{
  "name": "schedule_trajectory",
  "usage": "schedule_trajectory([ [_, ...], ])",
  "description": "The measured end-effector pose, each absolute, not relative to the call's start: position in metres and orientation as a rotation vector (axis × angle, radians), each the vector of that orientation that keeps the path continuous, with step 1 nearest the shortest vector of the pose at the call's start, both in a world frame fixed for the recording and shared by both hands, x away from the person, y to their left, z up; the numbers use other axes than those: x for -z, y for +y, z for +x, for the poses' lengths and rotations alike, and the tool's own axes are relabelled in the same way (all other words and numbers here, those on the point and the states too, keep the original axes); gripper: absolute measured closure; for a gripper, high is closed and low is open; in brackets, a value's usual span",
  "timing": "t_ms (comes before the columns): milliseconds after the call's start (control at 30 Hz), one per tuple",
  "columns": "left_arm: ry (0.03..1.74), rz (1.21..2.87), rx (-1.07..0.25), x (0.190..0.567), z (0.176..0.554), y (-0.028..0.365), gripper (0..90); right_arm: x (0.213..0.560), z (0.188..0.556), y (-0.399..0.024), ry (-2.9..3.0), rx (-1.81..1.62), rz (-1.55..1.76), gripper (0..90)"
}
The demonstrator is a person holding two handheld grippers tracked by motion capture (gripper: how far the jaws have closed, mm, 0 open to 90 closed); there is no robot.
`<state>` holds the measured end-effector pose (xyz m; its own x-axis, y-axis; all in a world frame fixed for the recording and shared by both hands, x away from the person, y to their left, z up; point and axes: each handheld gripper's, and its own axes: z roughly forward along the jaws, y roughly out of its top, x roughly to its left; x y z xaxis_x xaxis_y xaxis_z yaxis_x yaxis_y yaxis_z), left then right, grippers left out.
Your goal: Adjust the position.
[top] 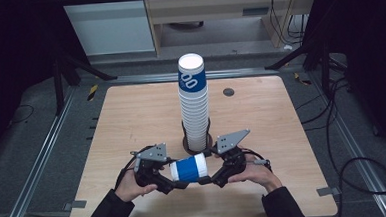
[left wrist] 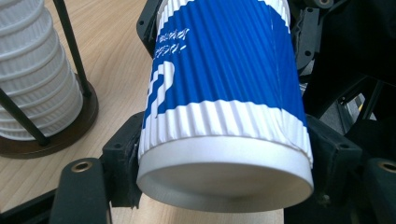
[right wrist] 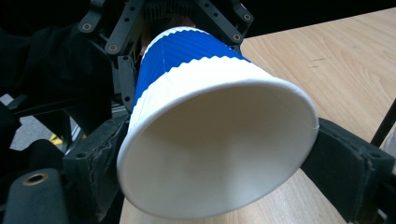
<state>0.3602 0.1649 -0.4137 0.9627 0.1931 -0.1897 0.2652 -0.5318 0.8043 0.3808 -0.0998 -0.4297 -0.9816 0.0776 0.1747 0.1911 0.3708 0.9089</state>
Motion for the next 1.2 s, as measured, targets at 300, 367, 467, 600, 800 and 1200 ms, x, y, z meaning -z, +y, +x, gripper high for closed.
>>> schedule_trajectory([
  [300, 0.310, 2.169, 0.099, 0.415, 0.360, 0.163, 26.8, 0.431, 0.380, -0.101, -2.517, 1.665, -0.239, 14.4],
  [367, 0.315, 2.170, 0.095, 0.416, 0.360, 0.162, 26.7, 0.432, 0.380, -0.101, -2.523, 1.653, -0.234, 13.4],
  [467, 0.309, 2.166, 0.109, 0.416, 0.360, 0.162, 26.7, 0.432, 0.380, -0.100, -2.520, 1.667, -0.231, 13.1],
  [600, 0.309, 2.177, 0.103, 0.416, 0.359, 0.161, 26.7, 0.433, 0.380, -0.098, -2.517, 1.654, -0.226, 13.8],
  [800, 0.333, 2.171, 0.097, 0.416, 0.361, 0.161, 24.2, 0.431, 0.380, -0.100, -2.531, 1.663, -0.218, 16.7],
  [1200, 0.378, 2.219, 0.047, 0.414, 0.365, 0.171, 16.0, 0.424, 0.381, -0.111, -2.635, 1.630, -0.249, 17.2],
])
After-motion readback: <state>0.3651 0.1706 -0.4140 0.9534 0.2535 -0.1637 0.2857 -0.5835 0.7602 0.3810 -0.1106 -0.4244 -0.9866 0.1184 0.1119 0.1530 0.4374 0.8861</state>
